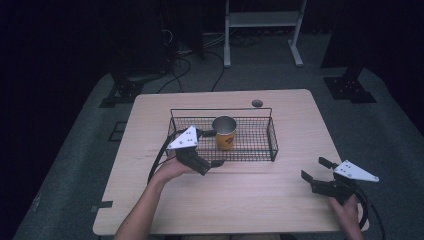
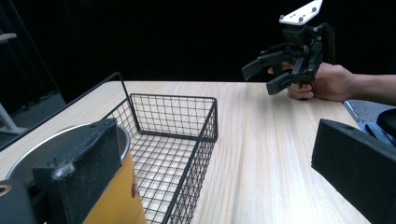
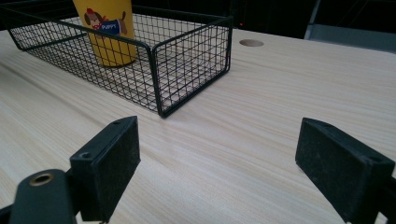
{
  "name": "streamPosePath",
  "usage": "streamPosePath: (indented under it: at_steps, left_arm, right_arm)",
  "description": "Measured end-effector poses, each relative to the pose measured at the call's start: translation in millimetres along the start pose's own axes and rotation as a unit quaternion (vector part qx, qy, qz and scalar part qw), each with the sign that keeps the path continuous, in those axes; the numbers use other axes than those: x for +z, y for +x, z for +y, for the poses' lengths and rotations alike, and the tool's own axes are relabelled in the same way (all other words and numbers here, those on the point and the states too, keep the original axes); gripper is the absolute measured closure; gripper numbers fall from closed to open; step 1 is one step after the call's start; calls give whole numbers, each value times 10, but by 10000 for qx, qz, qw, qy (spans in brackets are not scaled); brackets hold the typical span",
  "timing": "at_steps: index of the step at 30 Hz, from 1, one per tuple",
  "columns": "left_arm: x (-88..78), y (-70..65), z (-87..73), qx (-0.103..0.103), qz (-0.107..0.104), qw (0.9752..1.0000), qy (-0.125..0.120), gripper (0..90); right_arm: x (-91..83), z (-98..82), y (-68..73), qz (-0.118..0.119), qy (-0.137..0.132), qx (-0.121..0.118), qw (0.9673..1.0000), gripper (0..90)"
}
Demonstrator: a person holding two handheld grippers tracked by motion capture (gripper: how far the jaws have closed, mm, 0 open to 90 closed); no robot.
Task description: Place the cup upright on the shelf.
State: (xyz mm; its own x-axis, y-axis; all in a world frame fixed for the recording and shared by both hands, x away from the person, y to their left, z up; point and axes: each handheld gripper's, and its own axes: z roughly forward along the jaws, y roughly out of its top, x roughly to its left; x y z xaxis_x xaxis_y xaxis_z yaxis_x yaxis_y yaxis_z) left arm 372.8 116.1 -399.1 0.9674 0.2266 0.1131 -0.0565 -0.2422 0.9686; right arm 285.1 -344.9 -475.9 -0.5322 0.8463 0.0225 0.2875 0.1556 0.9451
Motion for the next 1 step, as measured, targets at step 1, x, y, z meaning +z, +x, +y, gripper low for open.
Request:
streamPosePath:
  at_steps: [1]
  left_arm:
    - [0,0,0,0,0,10000,0,7]
  right_arm:
    - [0,0,0,0,0,0,10000,128]
